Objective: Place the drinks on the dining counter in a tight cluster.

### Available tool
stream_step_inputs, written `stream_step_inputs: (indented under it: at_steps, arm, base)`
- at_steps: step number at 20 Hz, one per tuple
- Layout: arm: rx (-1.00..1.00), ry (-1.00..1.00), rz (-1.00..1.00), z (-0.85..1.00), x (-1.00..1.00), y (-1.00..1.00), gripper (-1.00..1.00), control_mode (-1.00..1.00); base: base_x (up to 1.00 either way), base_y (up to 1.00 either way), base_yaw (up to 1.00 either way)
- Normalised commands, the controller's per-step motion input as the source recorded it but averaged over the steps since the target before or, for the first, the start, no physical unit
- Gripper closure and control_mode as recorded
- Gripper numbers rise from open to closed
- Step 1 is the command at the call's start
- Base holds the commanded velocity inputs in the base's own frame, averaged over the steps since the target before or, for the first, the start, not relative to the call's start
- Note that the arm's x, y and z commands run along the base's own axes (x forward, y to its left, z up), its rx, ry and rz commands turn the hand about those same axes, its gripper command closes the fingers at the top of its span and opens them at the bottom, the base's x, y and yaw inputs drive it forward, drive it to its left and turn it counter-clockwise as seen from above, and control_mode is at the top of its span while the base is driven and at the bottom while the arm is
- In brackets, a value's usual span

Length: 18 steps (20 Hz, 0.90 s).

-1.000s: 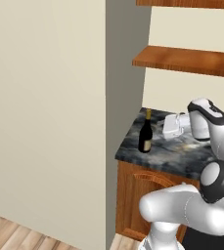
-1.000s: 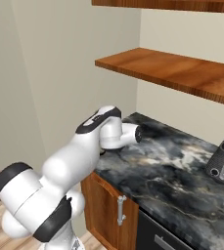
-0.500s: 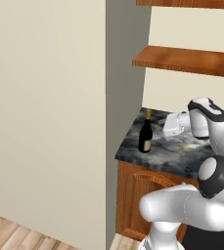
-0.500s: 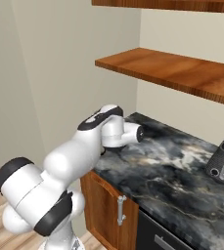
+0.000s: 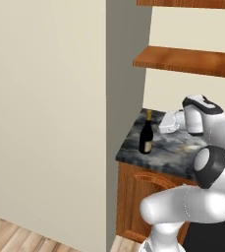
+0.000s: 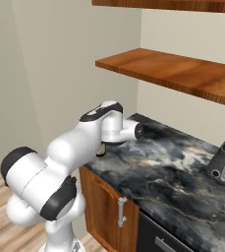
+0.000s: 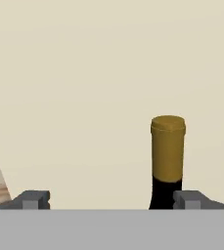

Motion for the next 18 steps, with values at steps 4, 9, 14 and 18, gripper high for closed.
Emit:
stream_step_inputs:
  at_steps: [4, 9, 14, 18]
  arm:
    - [0.00, 0.00, 0.00, 0.00, 0.06, -0.03, -1.00, -1.00]
    - [0.00, 0.00, 0.00, -0.10, 0.01, -0.01, -1.00, -1.00]
    - [0.00, 0.00, 0.00, -0.25, 0.03, 0.00, -1.00, -1.00]
    - [0.00, 0.00, 0.00, -0.12, 0.11, -0.01, -1.00, -1.00]
  base:
    - [0.00, 0.00, 0.00]
    - [0.00, 0.00, 0.00]
    - [0.00, 0.00, 0.00]
    - [0.00, 0.00, 0.00]
